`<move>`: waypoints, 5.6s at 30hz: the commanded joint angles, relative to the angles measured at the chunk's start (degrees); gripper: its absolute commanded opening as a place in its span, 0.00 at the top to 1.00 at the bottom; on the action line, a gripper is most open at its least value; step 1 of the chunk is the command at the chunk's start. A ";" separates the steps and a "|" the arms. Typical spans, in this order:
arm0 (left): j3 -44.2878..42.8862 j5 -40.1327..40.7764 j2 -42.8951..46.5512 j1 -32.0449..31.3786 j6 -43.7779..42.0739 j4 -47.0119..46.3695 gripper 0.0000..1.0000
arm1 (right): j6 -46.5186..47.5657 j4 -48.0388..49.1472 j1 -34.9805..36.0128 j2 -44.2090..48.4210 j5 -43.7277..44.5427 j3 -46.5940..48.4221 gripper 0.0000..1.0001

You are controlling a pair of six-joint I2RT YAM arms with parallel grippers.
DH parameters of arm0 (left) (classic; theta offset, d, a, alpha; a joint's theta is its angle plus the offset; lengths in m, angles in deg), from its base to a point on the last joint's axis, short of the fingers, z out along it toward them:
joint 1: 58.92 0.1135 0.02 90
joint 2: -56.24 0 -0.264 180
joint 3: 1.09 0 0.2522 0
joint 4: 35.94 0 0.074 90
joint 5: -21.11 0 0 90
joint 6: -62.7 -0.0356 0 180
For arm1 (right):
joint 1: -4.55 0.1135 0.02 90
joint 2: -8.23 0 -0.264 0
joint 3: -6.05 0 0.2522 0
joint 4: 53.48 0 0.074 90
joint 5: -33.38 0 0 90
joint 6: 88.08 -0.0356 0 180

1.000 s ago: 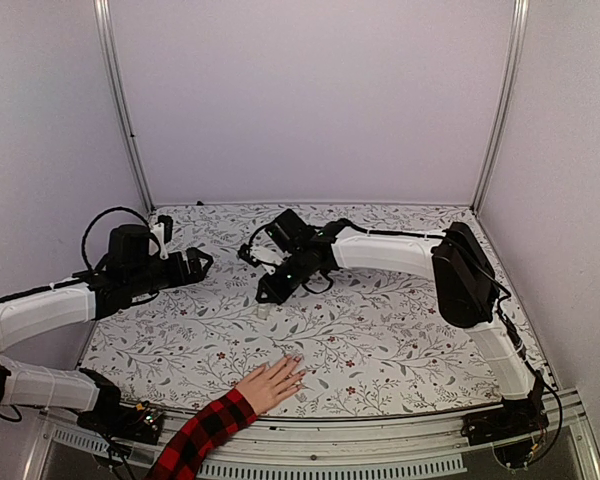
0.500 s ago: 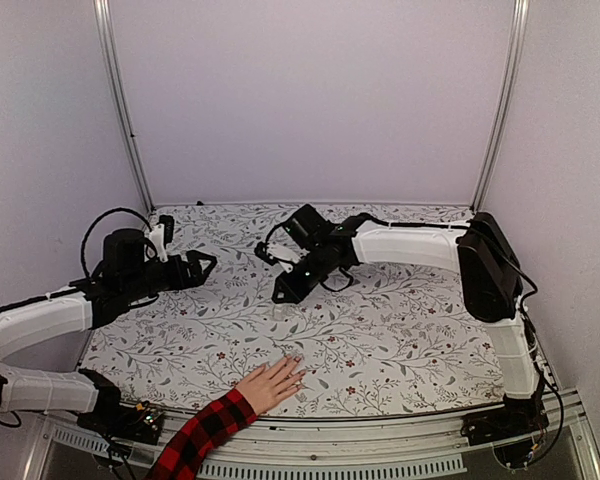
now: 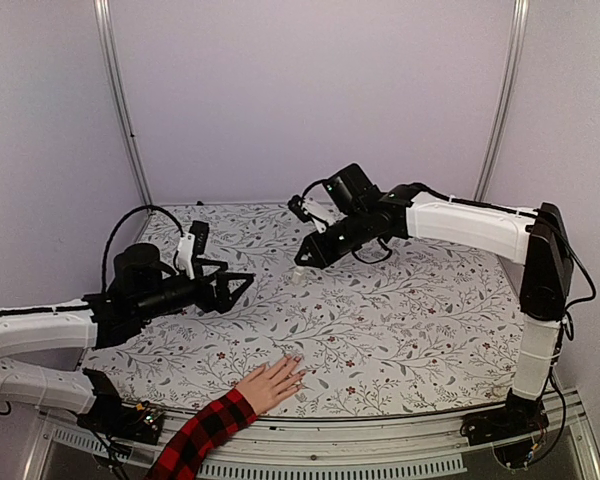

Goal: Paint the nails
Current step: Pick up the nail polish bottle from the center of the board, then unscrew the nail polish bottle.

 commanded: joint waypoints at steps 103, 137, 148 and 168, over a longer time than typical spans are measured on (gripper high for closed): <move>-5.28 5.91 -22.62 -14.71 -10.69 -34.08 1.00 | -10.51 34.47 2.95 31.46 -5.19 -32.96 0.31; -11.22 8.17 -26.67 -16.64 -10.81 -30.89 1.00 | -14.23 28.74 5.82 19.05 -2.21 -21.68 0.92; -10.40 1.03 -25.08 -16.38 -10.61 -30.88 1.00 | -10.09 27.38 5.81 20.70 -2.43 -21.61 1.00; -11.72 -19.20 -24.93 -15.38 -9.89 -35.30 1.00 | -2.89 33.03 5.81 27.30 -13.19 -26.33 1.00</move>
